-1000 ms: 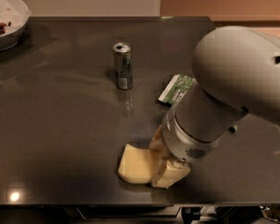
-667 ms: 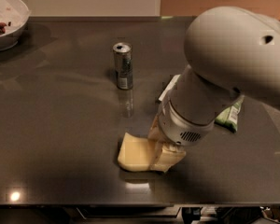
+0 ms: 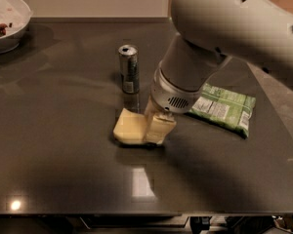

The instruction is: Move sponge near redbull can

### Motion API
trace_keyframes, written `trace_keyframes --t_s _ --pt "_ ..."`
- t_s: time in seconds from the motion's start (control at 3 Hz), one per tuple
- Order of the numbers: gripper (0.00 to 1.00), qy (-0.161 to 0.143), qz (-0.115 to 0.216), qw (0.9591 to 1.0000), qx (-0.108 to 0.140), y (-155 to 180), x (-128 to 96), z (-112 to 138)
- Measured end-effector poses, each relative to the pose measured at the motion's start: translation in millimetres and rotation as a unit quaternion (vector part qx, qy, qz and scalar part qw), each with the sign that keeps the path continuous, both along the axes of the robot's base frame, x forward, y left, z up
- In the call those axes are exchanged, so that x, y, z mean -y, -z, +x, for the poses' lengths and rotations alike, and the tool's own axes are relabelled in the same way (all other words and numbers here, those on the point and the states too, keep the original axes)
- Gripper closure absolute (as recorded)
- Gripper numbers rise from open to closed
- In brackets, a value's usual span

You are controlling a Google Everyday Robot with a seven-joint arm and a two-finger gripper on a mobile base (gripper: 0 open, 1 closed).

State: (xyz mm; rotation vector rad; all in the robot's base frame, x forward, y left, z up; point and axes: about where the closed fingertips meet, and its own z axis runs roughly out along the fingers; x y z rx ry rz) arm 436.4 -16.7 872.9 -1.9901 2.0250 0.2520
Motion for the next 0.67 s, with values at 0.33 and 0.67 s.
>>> trace_keyframes --t_s 0.33,0.67 --pt "1.0 0.021 0.005 0.9998 0.0 -1 -14 32" --pt "1.0 0.049 0.009 0.9988 -0.005 4 -23 63"
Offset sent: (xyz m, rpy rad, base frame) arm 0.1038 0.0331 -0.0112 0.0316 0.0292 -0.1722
